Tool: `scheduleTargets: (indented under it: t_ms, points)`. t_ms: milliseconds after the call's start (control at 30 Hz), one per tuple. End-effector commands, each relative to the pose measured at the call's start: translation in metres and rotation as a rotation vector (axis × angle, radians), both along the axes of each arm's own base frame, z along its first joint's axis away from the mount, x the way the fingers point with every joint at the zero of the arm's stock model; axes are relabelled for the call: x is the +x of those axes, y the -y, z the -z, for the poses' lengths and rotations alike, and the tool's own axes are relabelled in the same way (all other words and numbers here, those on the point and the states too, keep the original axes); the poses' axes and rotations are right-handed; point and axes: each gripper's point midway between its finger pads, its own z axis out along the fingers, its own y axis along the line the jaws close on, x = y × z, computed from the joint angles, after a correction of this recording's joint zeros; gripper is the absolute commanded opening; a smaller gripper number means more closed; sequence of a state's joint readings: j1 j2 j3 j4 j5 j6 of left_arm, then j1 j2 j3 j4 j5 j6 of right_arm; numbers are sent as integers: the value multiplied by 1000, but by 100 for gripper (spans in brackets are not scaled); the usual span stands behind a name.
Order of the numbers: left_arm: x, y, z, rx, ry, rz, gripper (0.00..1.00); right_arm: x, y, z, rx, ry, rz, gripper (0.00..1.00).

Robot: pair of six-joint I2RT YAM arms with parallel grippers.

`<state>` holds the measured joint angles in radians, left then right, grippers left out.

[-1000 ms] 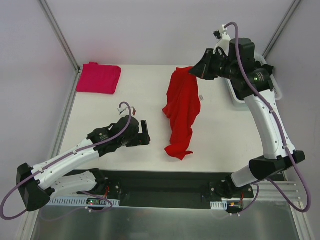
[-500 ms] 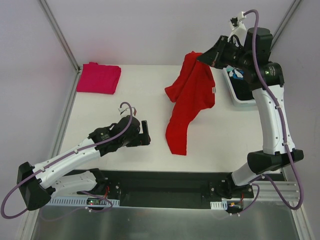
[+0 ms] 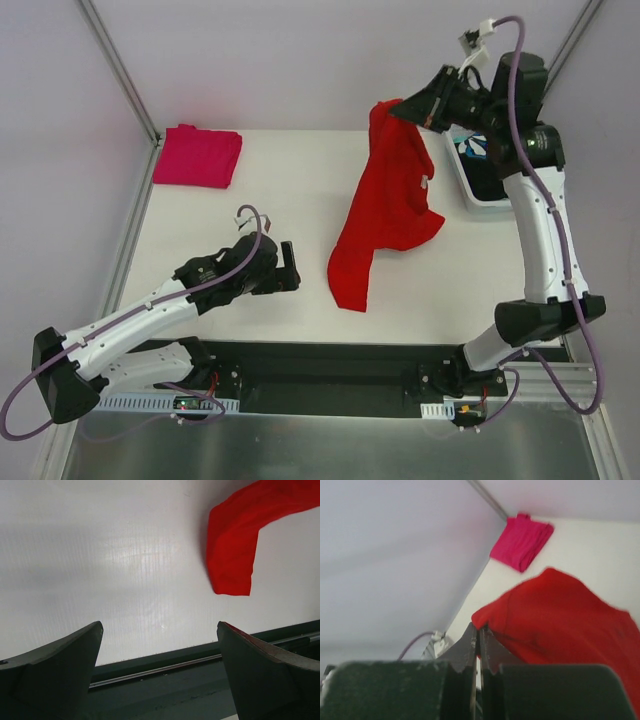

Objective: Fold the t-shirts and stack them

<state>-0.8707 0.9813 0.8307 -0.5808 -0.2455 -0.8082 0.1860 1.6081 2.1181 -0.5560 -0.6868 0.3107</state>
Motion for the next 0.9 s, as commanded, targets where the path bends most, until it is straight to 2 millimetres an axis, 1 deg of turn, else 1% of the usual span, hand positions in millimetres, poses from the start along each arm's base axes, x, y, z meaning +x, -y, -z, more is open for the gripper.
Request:
scheduleTargets:
  t_ms: [0,33,67,100,133,167,200,267,300,333,367,400,433,500,600,667,700,733,767,833,867]
  points:
    - [-2,-5,3,3,5,-21,98,-66,-29,21,-7,-17,-153,1]
    - [-1,-6,4,6,4,-23,98,-70,-29,35,-25,-35,-136,1]
    - [-1,-6,5,10,3,-23,98,-91,-25,39,-31,-31,-129,1]
    - [-1,-6,5,14,2,-20,98,-97,-29,82,-62,-126,-134,1]
    - [0,-5,5,17,2,-20,98,-103,-27,98,-73,-144,-107,1]
    - [0,-5,6,20,0,-18,98,-119,-23,103,-78,-140,-103,1]
    - [1,-4,5,22,1,-16,98,-132,-24,141,-116,-222,-114,1]
    - [2,-3,5,27,1,-13,98,-145,-17,169,-166,-269,-71,1]
    - [2,-3,4,30,3,-10,98,-162,-14,176,-179,-271,-76,1]
    - [4,-2,4,34,1,-9,98,-167,-8,200,-221,-311,-48,1]
    - [5,-1,5,39,0,-9,98,-174,-4,209,-240,-321,-40,1]
    - [5,0,4,39,2,-5,98,-186,0,216,-259,-327,-42,1]
    - [7,2,4,46,-5,-4,98,-189,7,228,-288,-346,-23,1]
    - [8,5,4,48,-11,2,98,-198,14,239,-333,-368,-19,1]
    - [11,10,6,58,-24,5,98,-202,23,246,-373,-381,-3,2]
    - [12,12,5,56,-24,4,98,-203,23,246,-382,-376,-5,9]
    - [13,12,5,56,-22,2,98,-202,25,247,-388,-379,4,19]
    - [14,12,4,54,-17,0,98,-200,25,250,-396,-386,5,43]
    - [14,11,4,56,-15,-2,98,-199,25,252,-404,-390,11,52]
    - [14,9,4,63,-11,-1,98,-194,30,257,-438,-398,37,61]
    - [14,9,4,64,-8,-1,99,-191,30,260,-450,-402,43,63]
